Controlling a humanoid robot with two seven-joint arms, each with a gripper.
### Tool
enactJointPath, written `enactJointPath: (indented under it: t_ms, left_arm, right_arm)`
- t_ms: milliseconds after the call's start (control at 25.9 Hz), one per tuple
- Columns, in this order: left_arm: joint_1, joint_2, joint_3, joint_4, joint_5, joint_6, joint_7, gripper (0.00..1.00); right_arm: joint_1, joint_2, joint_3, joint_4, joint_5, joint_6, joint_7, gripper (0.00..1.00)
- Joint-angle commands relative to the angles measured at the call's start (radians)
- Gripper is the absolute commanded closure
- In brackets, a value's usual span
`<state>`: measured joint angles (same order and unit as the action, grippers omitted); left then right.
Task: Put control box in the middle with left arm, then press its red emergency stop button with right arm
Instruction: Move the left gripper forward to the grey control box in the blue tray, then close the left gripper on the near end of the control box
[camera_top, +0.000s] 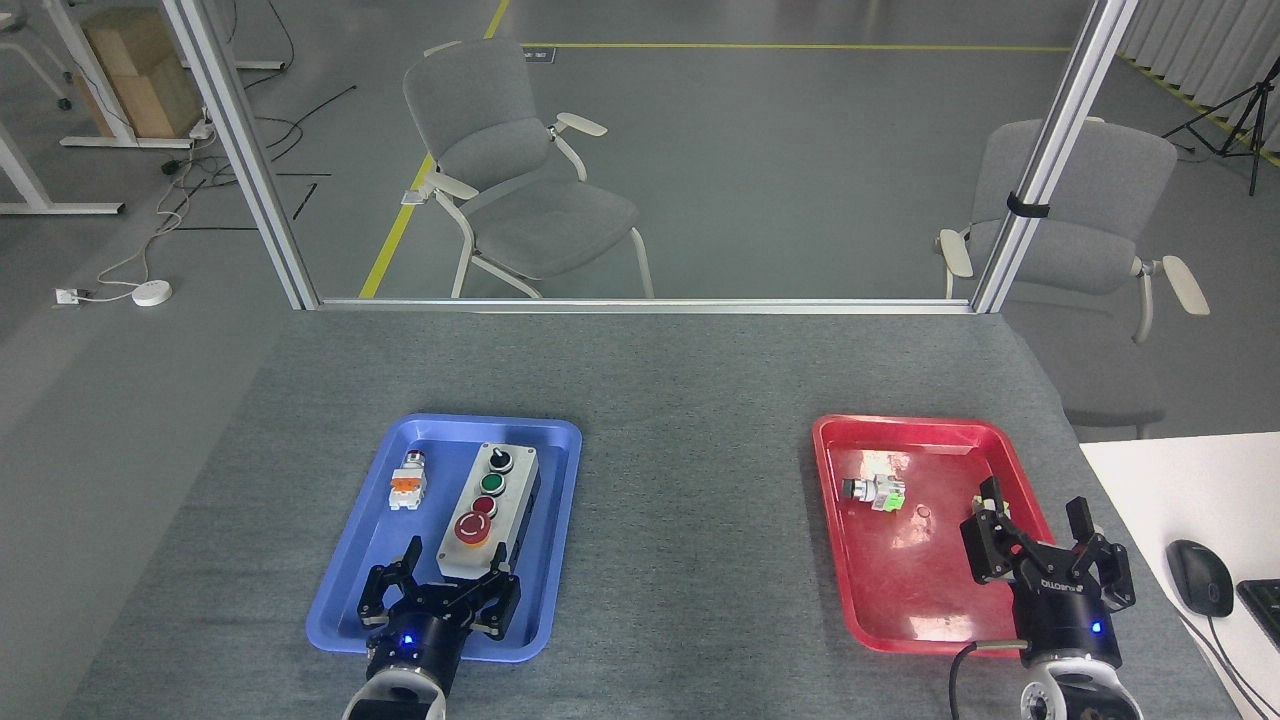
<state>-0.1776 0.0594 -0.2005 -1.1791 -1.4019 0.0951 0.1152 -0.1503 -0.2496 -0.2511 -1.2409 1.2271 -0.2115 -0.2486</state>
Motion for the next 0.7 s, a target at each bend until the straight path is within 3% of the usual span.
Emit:
enactJointPath:
  t_ms: [0,657]
  left_arm:
    - [-0.002,-0.004,0.001,0.003,0.000,0.000,0.000,0.01]
    - [-0.065,-0.026,0.000,0.125,0.001,-0.006,0.001,0.01]
  right_arm:
    - [0.000,0.003,0.001,0.000,0.000,0.000,-0.003,0.00]
    - [-0.012,0.009,-0.003,0.000,0.000,0.000,-0.003,0.00]
